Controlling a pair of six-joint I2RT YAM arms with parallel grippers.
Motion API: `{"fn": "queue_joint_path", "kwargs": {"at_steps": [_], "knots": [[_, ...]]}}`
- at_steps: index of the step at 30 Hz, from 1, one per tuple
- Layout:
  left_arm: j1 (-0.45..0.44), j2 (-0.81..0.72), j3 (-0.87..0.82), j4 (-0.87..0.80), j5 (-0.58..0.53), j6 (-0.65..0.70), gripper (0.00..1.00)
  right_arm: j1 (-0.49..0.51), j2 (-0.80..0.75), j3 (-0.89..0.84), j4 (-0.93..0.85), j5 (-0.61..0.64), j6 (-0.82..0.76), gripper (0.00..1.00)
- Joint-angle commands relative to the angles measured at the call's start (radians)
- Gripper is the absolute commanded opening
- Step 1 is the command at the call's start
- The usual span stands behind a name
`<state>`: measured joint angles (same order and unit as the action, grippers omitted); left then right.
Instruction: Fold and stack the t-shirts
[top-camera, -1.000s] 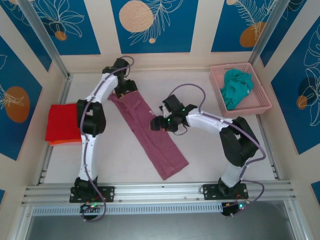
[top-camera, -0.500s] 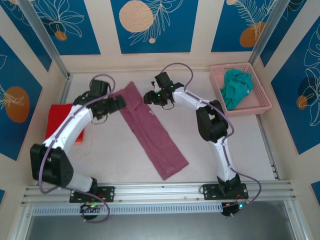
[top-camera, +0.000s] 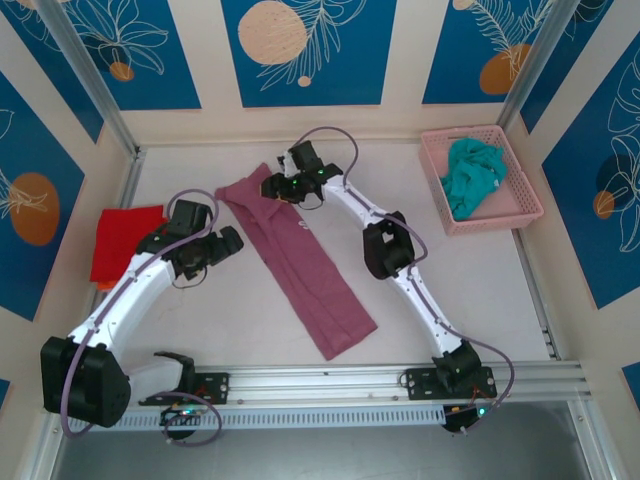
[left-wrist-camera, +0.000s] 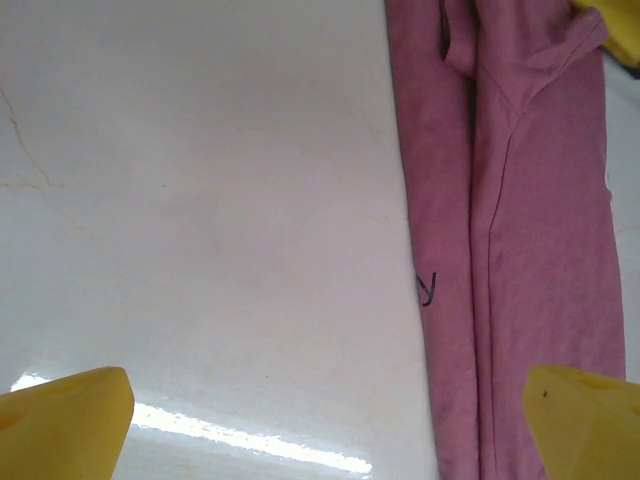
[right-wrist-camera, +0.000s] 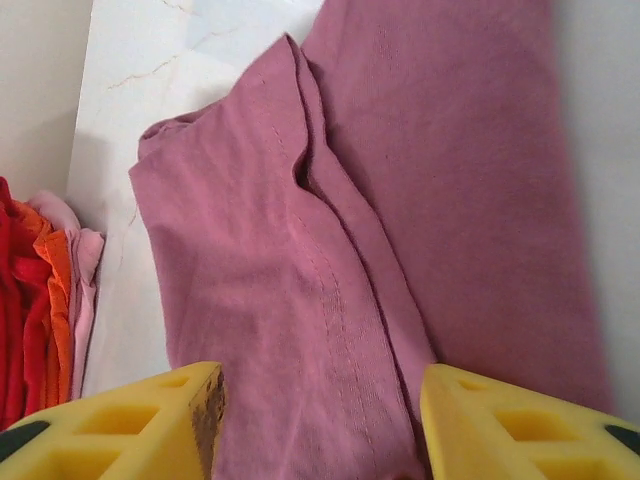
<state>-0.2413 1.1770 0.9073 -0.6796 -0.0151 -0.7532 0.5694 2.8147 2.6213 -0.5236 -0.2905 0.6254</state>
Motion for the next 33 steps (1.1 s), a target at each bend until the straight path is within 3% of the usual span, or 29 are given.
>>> {"fn": "queue_joint_path", "kwargs": {"at_steps": [1,5,10,21,28,33], "knots": [[-0.012,-0.007,-0.005,0.026,0.011,0.011,0.99,-0.004,0.036,0.030,-0.032,-0.015,0.099,0.55],[-0.015,-0.032,-0.007,0.025,-0.015,0.046,0.99,-0.025,-0.003,-0.008,-0.161,0.199,0.113,0.55],[-0.019,-0.023,-0.007,0.050,-0.001,0.046,0.99,-0.090,-0.164,-0.286,-0.075,0.320,0.152,0.55],[-0.114,0.096,0.031,0.131,0.020,0.034,0.99,-0.249,-0.235,-0.365,-0.123,0.315,0.102,0.58],[-0.226,0.212,0.077,0.181,0.024,0.019,0.99,-0.320,-0.218,-0.249,-0.158,0.076,-0.034,0.59],[-0.236,0.215,0.036,0.258,0.042,0.003,0.99,-0.325,-0.415,-0.412,-0.087,0.091,-0.162,0.66]]}}
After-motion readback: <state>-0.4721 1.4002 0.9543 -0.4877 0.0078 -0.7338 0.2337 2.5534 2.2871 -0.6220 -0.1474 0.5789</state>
